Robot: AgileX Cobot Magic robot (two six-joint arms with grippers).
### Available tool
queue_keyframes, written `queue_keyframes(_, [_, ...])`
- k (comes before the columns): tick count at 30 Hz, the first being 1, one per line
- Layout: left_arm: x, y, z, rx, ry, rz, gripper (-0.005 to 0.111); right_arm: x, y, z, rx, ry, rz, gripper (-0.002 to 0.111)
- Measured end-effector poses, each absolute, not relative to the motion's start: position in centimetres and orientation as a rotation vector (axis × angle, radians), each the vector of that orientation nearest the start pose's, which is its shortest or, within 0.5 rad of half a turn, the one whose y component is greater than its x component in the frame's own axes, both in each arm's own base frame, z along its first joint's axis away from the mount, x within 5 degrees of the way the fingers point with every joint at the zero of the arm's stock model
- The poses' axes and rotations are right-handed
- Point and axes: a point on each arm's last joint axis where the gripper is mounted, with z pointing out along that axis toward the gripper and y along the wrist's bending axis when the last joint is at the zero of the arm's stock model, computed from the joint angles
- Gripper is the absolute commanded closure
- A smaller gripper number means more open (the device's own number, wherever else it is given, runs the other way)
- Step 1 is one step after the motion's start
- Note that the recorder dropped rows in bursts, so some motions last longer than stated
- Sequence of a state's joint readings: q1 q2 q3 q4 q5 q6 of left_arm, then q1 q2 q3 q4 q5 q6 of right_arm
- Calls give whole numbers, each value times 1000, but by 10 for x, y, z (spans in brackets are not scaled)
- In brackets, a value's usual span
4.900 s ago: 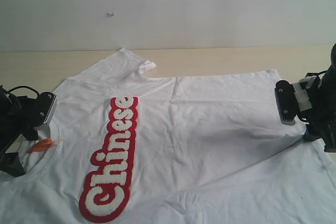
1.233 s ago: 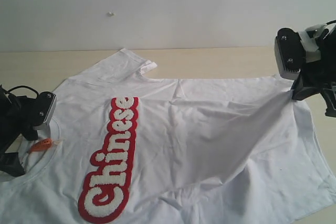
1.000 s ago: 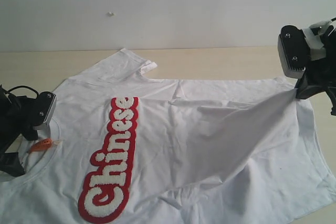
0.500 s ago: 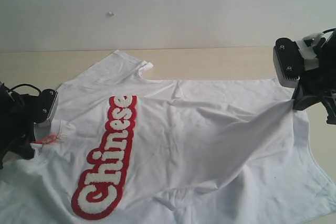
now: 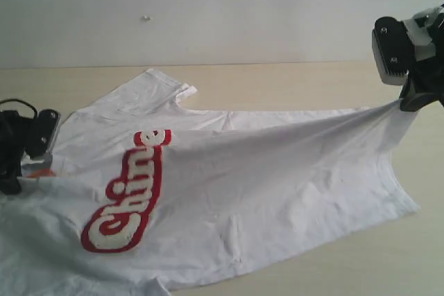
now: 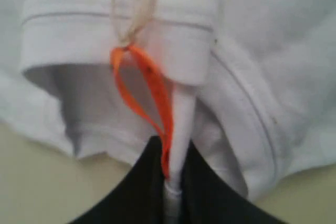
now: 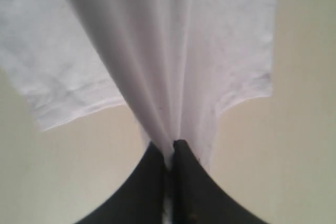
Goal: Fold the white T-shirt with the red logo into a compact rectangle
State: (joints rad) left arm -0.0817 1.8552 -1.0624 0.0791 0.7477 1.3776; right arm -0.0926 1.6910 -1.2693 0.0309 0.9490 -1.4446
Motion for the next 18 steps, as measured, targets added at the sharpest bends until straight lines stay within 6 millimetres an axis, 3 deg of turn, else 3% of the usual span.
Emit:
queue_keyframes(3, [333, -19, 188, 1997, 2218, 288, 107, 341, -30, 265, -1780, 2261, -299, 108])
queue_keyframes(10, [321, 9, 284, 1499, 2194, 523, 107, 337, -27, 295, -1722, 2205, -359, 108])
queue_keyframes(14, [304, 22, 322, 1302, 2155, 603, 107, 333, -23, 310, -1658, 2168, -340, 108])
queue_keyframes(18, [284, 30, 347, 1217, 2133, 651, 107, 327, -16, 326, -1593, 2125, -312, 108])
